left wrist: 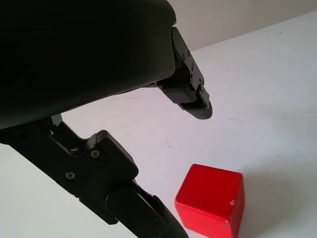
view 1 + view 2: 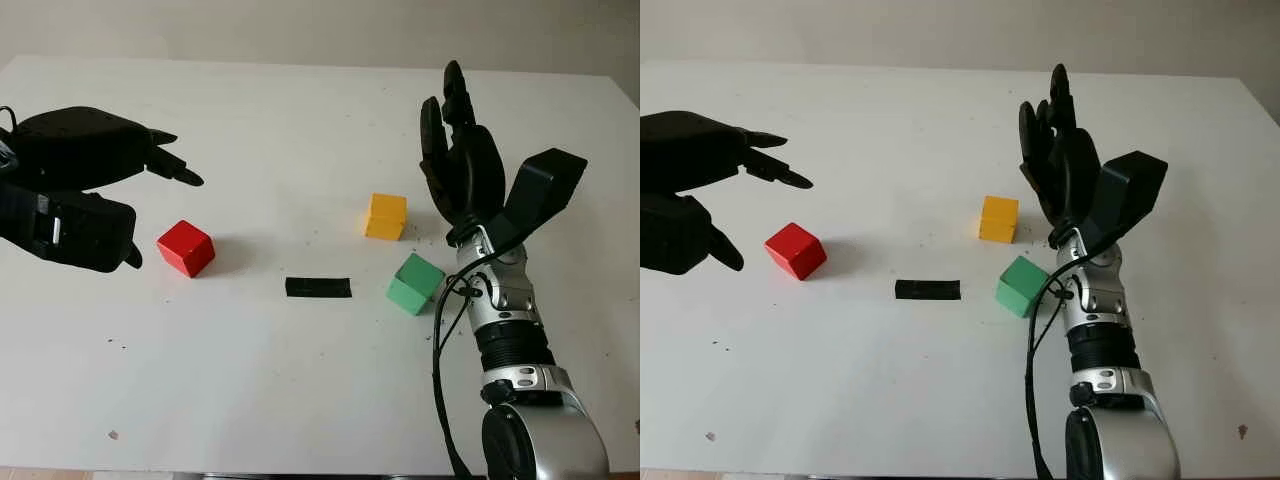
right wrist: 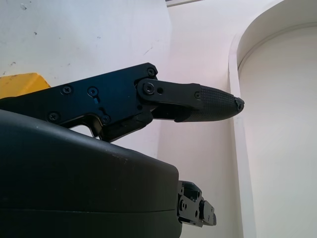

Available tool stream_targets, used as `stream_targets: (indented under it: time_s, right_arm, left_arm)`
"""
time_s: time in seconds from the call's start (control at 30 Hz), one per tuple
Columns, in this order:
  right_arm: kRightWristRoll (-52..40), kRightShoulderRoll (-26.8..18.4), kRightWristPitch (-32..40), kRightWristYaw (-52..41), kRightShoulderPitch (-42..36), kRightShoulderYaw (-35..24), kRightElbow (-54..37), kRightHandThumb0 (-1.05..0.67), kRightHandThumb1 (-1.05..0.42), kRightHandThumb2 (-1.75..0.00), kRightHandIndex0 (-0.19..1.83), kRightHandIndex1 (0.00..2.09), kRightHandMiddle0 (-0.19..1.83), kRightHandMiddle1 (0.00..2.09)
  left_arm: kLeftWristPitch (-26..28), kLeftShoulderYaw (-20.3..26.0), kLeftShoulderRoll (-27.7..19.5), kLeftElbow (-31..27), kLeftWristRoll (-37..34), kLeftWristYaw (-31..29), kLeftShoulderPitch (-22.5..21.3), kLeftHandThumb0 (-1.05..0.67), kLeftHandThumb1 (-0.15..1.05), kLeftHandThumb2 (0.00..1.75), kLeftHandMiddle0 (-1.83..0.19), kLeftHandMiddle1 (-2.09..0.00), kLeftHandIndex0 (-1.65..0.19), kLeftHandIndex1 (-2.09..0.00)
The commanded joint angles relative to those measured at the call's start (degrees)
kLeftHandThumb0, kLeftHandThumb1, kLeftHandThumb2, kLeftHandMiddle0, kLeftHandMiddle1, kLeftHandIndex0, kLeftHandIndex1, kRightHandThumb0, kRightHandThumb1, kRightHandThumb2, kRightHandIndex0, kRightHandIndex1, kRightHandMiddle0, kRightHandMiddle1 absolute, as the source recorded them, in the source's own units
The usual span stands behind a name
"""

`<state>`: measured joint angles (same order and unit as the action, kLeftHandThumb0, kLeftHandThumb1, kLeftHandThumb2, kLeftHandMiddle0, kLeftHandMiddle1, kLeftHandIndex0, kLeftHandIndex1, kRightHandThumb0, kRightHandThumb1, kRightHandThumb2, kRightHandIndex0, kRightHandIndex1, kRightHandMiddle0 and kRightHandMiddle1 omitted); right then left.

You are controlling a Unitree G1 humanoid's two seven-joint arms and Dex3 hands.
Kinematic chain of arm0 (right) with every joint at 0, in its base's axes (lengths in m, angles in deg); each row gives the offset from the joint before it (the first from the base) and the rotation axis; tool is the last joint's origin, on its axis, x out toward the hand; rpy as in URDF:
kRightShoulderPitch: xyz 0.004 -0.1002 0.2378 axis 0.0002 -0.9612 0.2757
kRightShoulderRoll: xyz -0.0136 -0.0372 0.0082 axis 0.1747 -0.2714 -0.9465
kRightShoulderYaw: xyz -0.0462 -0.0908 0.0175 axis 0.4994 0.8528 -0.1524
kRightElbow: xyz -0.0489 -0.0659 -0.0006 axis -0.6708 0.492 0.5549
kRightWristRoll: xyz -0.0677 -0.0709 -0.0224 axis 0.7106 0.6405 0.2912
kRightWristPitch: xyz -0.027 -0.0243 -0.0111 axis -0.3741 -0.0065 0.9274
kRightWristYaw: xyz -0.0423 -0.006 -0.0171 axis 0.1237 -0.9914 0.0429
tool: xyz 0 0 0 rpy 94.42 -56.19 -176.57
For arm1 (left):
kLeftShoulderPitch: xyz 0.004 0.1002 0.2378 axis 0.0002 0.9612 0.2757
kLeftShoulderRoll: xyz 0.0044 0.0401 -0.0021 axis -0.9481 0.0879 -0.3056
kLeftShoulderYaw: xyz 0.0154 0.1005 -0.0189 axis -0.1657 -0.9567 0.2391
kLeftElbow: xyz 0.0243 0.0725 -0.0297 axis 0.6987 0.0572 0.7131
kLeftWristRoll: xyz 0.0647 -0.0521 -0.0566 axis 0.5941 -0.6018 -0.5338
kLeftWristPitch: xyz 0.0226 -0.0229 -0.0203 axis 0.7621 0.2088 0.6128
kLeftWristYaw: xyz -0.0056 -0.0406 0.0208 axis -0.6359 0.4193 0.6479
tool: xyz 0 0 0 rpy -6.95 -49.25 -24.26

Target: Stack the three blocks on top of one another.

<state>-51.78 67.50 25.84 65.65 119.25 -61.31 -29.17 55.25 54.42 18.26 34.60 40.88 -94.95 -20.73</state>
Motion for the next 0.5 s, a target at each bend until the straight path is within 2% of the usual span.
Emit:
stream_targets:
  time_s: [0.0, 0.17, 0.47]
  right_arm:
    - [-0.1, -0.7, 0.7, 0.2, -0.6, 0.0, -1.9, -0.68, -1.05, -0.52, -0.19, 0.00, -0.19, 0.00]
    - [0.0, -0.6, 1.6, 0.4, -0.9, 0.0, -2.8, -0.67, -1.05, -0.52, -0.19, 0.00, -0.19, 0.00]
    - [-0.4, -0.8, 2.8, 0.6, -1.2, -0.2, -3.9, -0.67, -1.05, -0.52, -0.19, 0.00, -0.19, 0.00]
  left_arm:
    - [-1.1, -0.6, 0.6, 1.2, 0.0, 1.3, 0.5, -0.75, 0.58, 0.06, -0.19, -0.06, -0.63, -0.07]
    - [-3.7, -1.8, 1.3, 3.9, 0.6, 3.1, 0.7, -0.77, 0.60, 0.06, -0.19, -0.06, -0.65, -0.07]
    - [-3.4, -3.6, 2.4, 5.2, 1.2, 2.3, 1.1, -0.73, 0.61, 0.06, -0.17, -0.05, -0.67, -0.06]
